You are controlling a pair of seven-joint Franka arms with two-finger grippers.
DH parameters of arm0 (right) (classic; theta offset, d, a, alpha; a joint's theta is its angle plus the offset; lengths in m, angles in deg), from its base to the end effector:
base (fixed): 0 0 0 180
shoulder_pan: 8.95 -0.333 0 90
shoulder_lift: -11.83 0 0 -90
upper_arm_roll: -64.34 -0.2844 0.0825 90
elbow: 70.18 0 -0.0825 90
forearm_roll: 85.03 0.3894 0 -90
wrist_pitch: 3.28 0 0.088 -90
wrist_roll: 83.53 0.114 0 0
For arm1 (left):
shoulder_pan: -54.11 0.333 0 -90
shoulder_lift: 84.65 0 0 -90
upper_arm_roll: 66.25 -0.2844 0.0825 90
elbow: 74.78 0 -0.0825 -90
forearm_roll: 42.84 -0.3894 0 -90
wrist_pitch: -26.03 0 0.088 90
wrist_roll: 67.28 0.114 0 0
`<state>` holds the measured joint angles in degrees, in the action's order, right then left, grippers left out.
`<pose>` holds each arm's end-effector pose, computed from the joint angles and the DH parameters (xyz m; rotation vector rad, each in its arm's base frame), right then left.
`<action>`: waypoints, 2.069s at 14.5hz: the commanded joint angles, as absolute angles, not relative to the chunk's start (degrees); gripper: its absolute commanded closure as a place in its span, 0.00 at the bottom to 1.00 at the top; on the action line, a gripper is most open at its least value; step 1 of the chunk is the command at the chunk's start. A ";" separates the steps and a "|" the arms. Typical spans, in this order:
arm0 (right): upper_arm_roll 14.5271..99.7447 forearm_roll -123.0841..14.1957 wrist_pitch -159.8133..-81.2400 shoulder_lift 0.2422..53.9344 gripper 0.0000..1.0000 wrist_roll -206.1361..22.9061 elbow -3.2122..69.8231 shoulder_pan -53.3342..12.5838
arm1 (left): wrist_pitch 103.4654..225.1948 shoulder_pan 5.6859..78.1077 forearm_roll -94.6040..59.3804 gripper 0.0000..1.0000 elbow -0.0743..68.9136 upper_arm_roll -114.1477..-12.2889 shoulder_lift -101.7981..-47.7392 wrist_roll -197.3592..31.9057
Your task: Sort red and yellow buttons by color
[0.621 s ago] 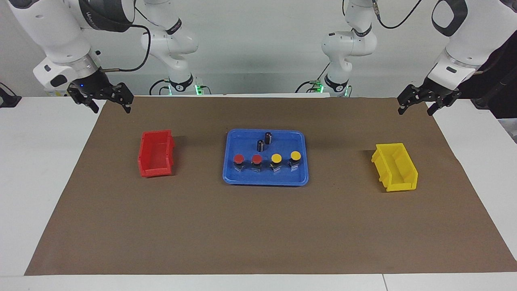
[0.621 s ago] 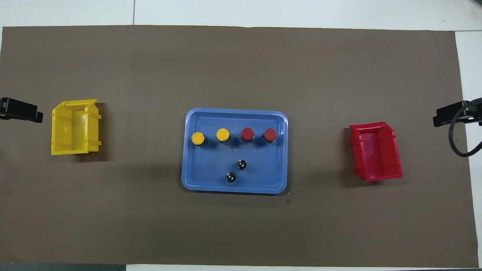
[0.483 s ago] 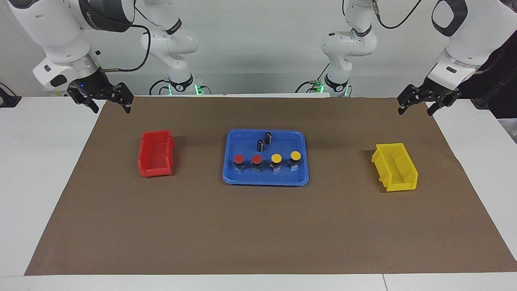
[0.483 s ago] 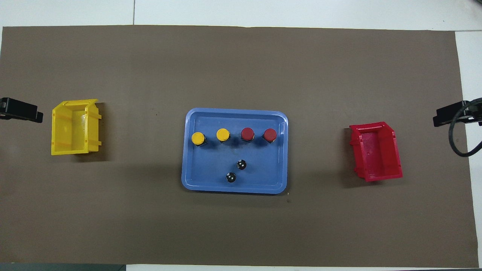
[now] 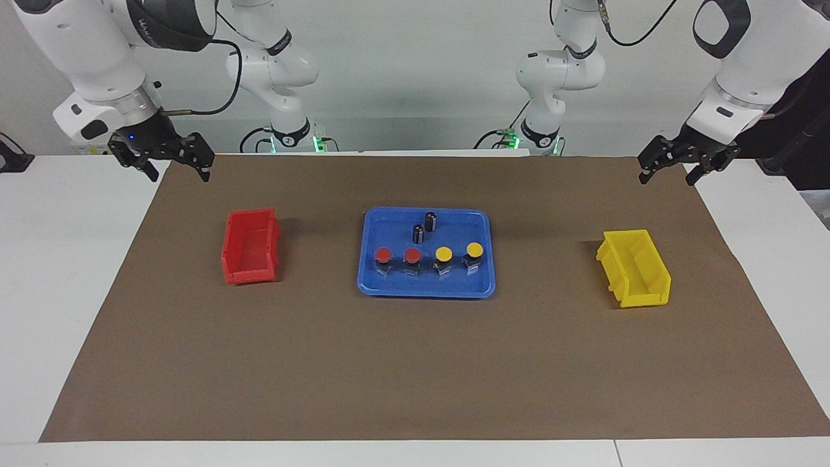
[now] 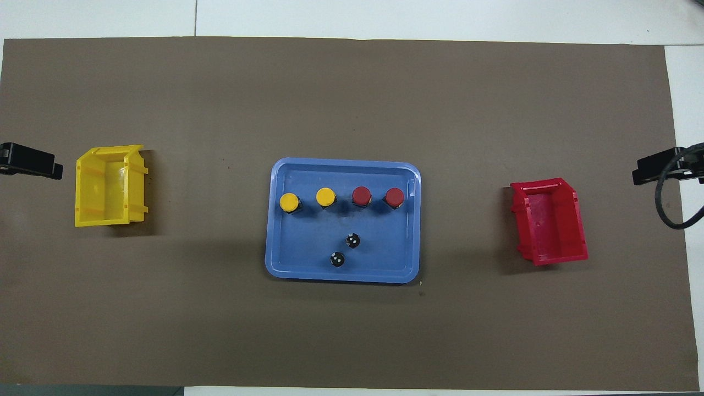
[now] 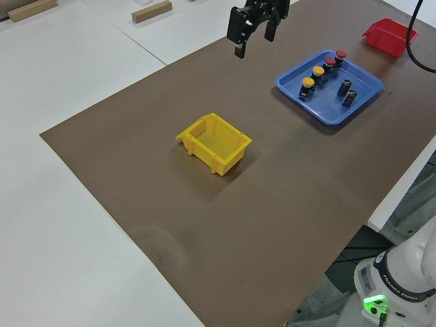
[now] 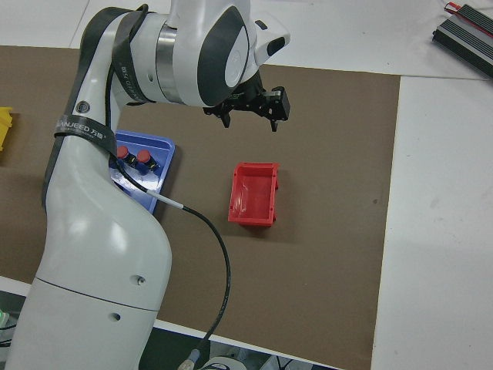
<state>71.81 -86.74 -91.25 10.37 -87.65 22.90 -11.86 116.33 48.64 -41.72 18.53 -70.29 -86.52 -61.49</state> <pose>0.5453 -0.0478 0.5714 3.1183 -0.0119 -0.1025 0.5500 -0.0154 0.5769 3.1127 -0.1960 -0.0298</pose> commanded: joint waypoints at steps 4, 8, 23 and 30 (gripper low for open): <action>70.94 -86.88 -90.47 10.60 0.00 -88.63 22.10 -11.76 | 115.95 49.28 -42.31 0.00 19.79 -69.76 -87.99 -60.96; 69.44 -86.97 -89.86 12.26 0.00 -88.45 18.87 -11.76 | 115.95 49.28 -42.31 0.00 19.79 -69.76 -87.91 -60.96; 55.02 -87.41 -120.61 30.64 0.00 -54.52 23.94 -28.46 | 113.75 48.75 -42.31 0.00 20.67 -69.67 -88.78 -60.95; 55.02 -88.64 -128.42 29.95 0.16 -55.14 33.69 -28.37 | 114.10 49.37 -42.40 0.00 20.23 -69.76 -88.61 -60.60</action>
<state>55.33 -87.65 -125.39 32.09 -54.80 28.69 -28.96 114.04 48.65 -41.72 18.83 -69.98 -87.10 -61.49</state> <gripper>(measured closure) 0.119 0.000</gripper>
